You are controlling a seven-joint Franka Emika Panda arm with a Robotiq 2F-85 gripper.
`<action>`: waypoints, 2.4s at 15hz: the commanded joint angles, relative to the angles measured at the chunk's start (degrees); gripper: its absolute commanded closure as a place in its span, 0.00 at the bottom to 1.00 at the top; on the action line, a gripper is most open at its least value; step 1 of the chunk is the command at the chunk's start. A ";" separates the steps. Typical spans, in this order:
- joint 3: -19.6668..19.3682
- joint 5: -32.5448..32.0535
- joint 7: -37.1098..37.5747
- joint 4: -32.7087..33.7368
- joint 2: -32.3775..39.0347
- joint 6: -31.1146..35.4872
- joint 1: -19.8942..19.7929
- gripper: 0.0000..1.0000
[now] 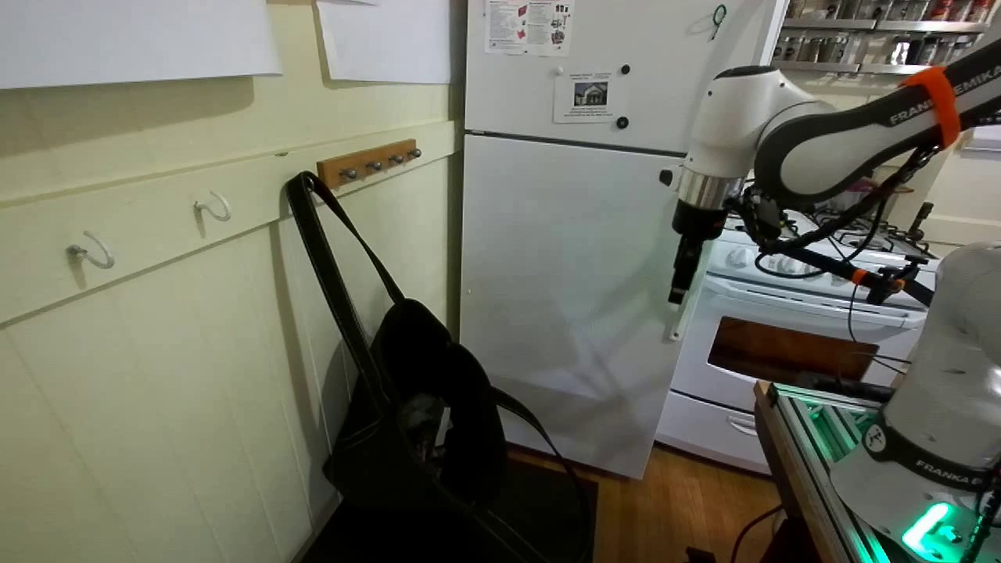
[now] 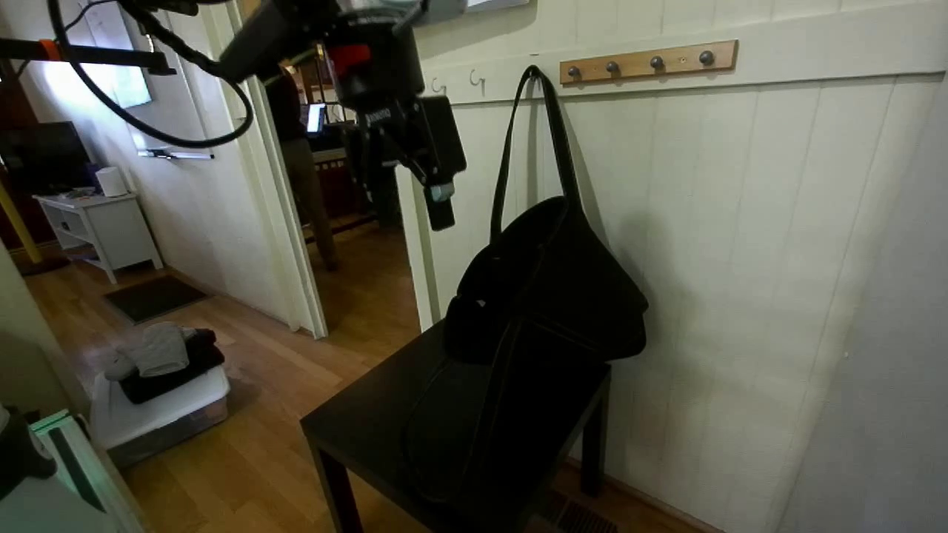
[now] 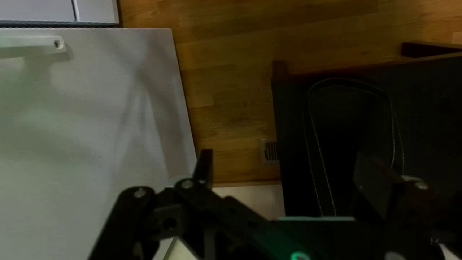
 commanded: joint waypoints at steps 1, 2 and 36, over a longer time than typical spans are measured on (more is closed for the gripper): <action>-1.32 1.02 -0.18 -0.17 11.22 10.81 1.17 0.00; -1.24 0.47 -0.17 -0.16 13.79 14.66 1.15 0.00; 1.05 6.36 -6.87 28.15 73.19 49.09 9.24 0.00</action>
